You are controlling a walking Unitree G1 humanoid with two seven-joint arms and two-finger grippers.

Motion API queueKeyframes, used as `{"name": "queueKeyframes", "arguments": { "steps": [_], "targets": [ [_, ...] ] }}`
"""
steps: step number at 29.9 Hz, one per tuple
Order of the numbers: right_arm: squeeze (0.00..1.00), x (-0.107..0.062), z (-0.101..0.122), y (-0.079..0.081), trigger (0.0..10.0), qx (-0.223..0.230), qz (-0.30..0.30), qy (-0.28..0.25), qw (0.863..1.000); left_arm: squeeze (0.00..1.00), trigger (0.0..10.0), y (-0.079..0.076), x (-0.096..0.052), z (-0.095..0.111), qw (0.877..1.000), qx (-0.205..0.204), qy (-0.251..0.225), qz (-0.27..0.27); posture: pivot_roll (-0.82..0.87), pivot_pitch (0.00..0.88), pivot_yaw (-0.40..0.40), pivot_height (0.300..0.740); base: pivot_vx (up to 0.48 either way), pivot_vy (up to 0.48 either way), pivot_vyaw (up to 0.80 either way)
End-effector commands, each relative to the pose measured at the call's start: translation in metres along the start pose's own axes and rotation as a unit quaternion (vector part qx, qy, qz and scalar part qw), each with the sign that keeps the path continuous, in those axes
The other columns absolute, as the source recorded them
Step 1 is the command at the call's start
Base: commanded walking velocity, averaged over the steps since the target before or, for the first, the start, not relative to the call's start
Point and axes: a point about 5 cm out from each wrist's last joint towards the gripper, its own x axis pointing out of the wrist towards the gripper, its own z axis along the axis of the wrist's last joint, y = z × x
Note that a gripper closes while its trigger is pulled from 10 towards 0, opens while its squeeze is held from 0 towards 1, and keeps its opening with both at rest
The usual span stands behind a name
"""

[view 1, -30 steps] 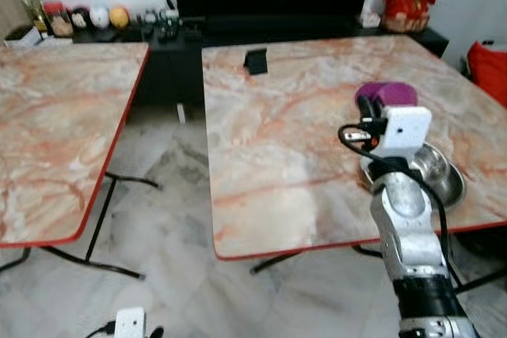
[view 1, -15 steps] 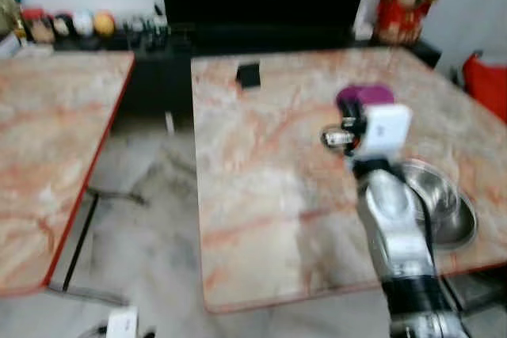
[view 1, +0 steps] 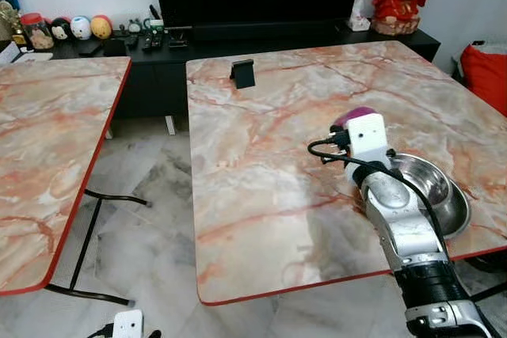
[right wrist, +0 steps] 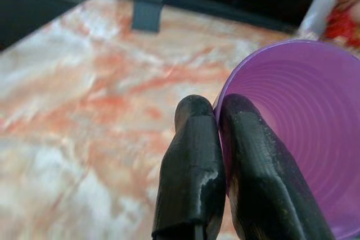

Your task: Setting the table

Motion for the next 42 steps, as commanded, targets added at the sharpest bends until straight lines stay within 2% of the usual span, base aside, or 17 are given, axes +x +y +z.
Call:
{"name": "queueKeyframes", "arguments": {
  "steps": [1,8,12,18,22,30,42],
  "targets": [
    [0.0,0.004,0.004,-0.001,10.0,-0.005,0.018,0.024,1.0,0.0,10.0,0.001,-0.001,-0.004,1.0,-0.007,0.009,0.004,-0.09,0.0,0.008,0.74,0.0,0.0,0.0],
    [0.0,0.007,0.008,-0.008,10.0,-0.039,0.061,0.065,0.995,0.0,10.0,0.001,-0.001,-0.005,1.0,-0.006,0.012,0.002,-0.09,0.0,0.012,0.74,0.0,0.0,0.0],
    [0.0,0.007,0.009,-0.011,10.0,-0.04,0.071,0.078,0.994,0.0,10.0,0.002,-0.001,-0.004,1.0,-0.008,0.012,0.002,-0.09,0.0,0.013,0.74,0.0,0.0,0.0],
    [0.0,0.004,0.007,-0.015,10.0,-0.032,0.091,0.128,0.987,0.0,10.0,0.003,-0.001,-0.004,1.0,-0.009,0.012,0.002,-0.09,0.0,0.016,0.74,0.0,0.0,0.0],
    [0.0,0.003,0.008,-0.016,10.0,-0.018,0.094,0.132,0.987,0.0,10.0,0.002,-0.001,-0.004,1.0,-0.009,0.012,0.001,-0.09,0.0,0.014,0.74,0.0,0.0,0.0],
    [0.0,0.004,0.011,-0.008,10.0,-0.024,0.125,0.125,0.984,0.0,10.0,0.002,-0.001,-0.004,1.0,-0.01,0.011,0.002,-0.08,0.0,0.009,0.74,0.0,0.0,0.0],
    [0.0,0.005,0.004,-0.007,10.0,-0.024,0.126,0.136,0.982,0.0,10.0,0.002,-0.002,-0.005,1.0,-0.01,0.012,0.002,-0.08,0.0,0.008,0.74,0.0,0.0,0.0]
  ]
}}
